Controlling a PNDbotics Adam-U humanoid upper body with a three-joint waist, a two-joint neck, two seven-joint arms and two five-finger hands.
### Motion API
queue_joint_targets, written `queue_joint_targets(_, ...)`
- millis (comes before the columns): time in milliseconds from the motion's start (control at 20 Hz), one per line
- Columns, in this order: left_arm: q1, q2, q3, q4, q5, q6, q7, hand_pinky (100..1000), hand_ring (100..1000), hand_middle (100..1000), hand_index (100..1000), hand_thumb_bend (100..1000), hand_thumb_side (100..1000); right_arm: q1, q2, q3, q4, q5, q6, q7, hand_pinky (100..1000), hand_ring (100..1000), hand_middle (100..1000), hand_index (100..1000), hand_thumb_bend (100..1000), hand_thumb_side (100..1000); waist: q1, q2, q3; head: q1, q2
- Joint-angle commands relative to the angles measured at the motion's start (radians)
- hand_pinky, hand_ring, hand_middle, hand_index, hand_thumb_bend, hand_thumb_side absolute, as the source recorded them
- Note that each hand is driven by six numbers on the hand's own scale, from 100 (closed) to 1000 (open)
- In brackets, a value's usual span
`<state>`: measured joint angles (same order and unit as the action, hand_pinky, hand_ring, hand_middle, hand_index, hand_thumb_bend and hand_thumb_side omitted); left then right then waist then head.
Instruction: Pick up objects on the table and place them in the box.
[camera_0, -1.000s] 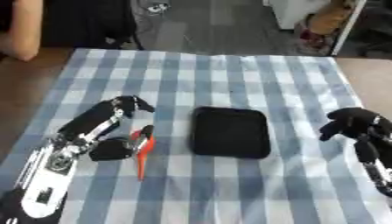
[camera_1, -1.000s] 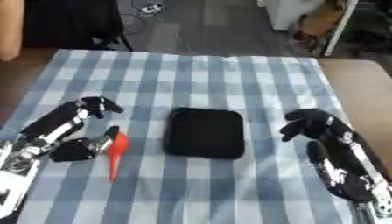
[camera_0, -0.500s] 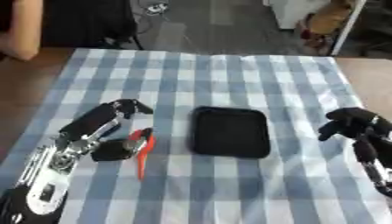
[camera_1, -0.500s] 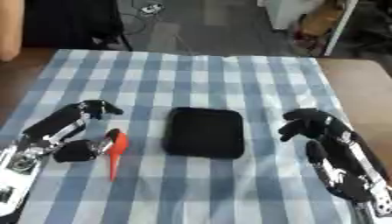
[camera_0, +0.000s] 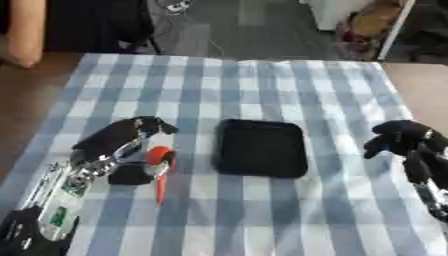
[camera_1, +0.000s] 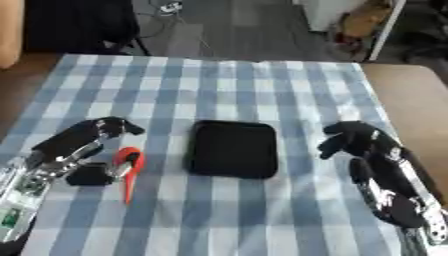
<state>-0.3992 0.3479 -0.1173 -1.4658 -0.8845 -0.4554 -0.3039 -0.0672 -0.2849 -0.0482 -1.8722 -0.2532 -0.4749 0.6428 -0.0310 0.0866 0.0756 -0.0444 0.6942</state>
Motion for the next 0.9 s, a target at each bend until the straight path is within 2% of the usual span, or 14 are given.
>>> queue_joint_targets(50, -0.020, 0.031, -0.005, 0.001, -0.012, -0.014, 0.002, 678, 808, 720, 888, 288, 661, -0.006, -0.010, -0.001, -0.016, -0.005, -0.261, 0.264, 606, 680, 769, 891, 100, 436, 0.003, -0.013, -0.001, 0.002, 0.004)
queue_joint_targets(250, -0.030, 0.036, -0.011, 0.031, -0.024, -0.023, -0.002, 678, 810, 721, 889, 283, 673, -0.006, -0.010, 0.000, -0.016, -0.005, -0.261, 0.264, 606, 680, 769, 891, 100, 436, 0.003, -0.013, -0.002, 0.002, 0.003)
queue_joint_targets(350, -0.035, 0.036, -0.012, 0.048, -0.030, -0.025, -0.003, 676, 810, 674, 889, 279, 687, -0.006, -0.010, 0.000, -0.016, -0.005, -0.261, 0.264, 606, 680, 769, 891, 100, 436, 0.002, -0.013, -0.002, 0.003, 0.003)
queue_joint_targets(450, -0.040, 0.036, -0.012, 0.065, -0.036, -0.027, -0.004, 677, 810, 677, 889, 279, 686, -0.006, -0.010, 0.000, -0.016, -0.005, -0.261, 0.264, 606, 680, 769, 891, 100, 436, 0.003, -0.013, -0.002, 0.003, 0.004)
queue_joint_targets(500, -0.041, 0.037, -0.011, 0.070, -0.039, -0.029, -0.003, 675, 809, 642, 888, 275, 692, -0.006, -0.010, 0.000, -0.016, -0.005, -0.261, 0.264, 606, 680, 769, 891, 100, 436, 0.003, -0.013, -0.002, 0.003, 0.004)
queue_joint_targets(650, -0.043, 0.039, -0.010, 0.085, -0.046, -0.030, -0.004, 669, 801, 625, 882, 270, 697, -0.006, -0.010, 0.000, -0.016, -0.005, -0.261, 0.264, 606, 680, 769, 891, 100, 436, 0.003, -0.013, -0.003, 0.003, 0.007)
queue_joint_targets(900, -0.046, 0.045, -0.010, 0.103, -0.055, -0.036, -0.017, 665, 686, 608, 879, 276, 711, -0.006, -0.010, 0.001, -0.016, -0.005, -0.261, 0.264, 606, 679, 769, 891, 100, 436, 0.003, -0.014, -0.003, 0.005, 0.017)
